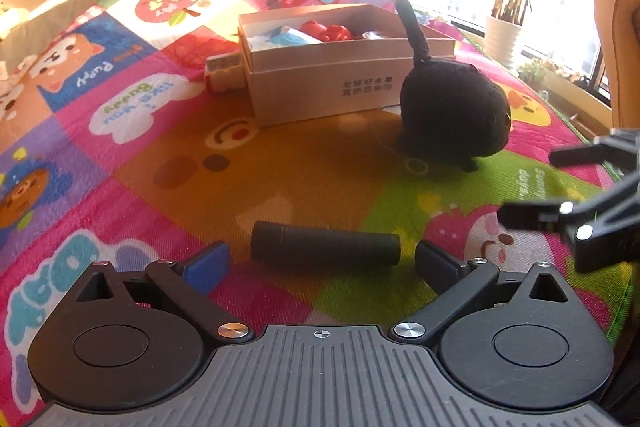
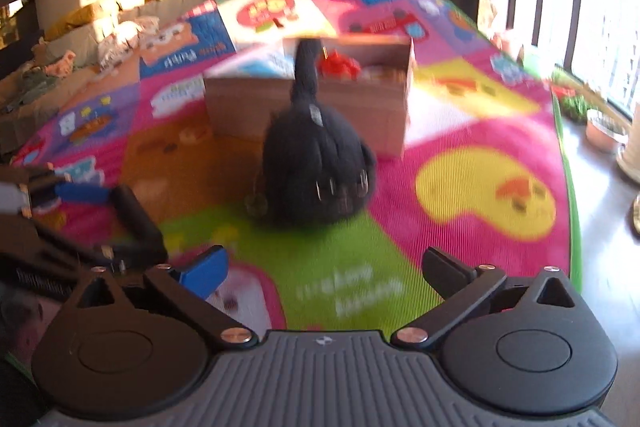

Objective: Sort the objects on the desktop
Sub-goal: 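Grasp the black cylinder with the left tool while the right holds the cat plush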

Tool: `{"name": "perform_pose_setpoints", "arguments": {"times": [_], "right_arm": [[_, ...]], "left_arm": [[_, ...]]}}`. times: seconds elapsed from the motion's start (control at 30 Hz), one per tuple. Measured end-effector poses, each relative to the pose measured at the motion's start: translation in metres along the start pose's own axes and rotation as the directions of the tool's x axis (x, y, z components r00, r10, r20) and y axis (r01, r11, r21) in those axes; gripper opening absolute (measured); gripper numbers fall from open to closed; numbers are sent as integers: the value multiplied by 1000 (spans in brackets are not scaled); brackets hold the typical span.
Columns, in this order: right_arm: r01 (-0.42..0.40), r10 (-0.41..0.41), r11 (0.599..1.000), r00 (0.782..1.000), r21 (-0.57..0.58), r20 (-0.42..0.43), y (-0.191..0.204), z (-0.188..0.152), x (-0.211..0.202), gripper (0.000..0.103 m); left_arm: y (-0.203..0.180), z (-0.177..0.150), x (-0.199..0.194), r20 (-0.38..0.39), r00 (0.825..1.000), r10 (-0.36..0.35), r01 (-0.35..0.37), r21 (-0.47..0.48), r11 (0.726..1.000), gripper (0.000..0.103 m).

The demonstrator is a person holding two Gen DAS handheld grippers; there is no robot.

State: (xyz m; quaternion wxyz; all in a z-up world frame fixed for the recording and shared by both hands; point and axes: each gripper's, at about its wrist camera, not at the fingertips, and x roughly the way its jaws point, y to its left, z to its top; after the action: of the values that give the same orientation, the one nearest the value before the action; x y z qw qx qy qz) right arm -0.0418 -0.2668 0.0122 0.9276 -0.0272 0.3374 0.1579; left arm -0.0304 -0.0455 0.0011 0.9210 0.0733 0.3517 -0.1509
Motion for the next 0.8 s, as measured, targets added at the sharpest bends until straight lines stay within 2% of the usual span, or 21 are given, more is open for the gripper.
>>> {"name": "perform_pose_setpoints", "arguments": {"times": [0.17, 0.27, 0.4, 0.5, 0.63, 0.8], "right_arm": [[-9, 9, 999, 1000, 33, -8, -4, -7, 3, 103], [15, -15, 1000, 1000, 4, -14, 2, -8, 5, 103], [34, -34, 999, 999, -19, -18, 5, -8, 7, 103], [34, -34, 999, 999, -19, -18, 5, -9, 7, 103], [33, -34, 999, 999, -19, -18, 5, -8, 7, 103], [33, -33, 999, 999, -18, -18, 4, -9, 7, 103]], "left_arm": [[0, 0, 1, -2, 1000, 8, -8, 1, 1000, 103], [0, 0, 0, 5, 1000, 21, -21, 18, 1000, 103], [5, -1, -3, 45, 992, 121, -124, 92, 988, 103], [15, -1, -4, 44, 988, 150, -153, 88, 984, 103], [26, -1, -4, 27, 996, 88, -89, 35, 995, 103], [29, 1, 1, 17, 1000, 3, -4, 18, 1000, 103]]}}
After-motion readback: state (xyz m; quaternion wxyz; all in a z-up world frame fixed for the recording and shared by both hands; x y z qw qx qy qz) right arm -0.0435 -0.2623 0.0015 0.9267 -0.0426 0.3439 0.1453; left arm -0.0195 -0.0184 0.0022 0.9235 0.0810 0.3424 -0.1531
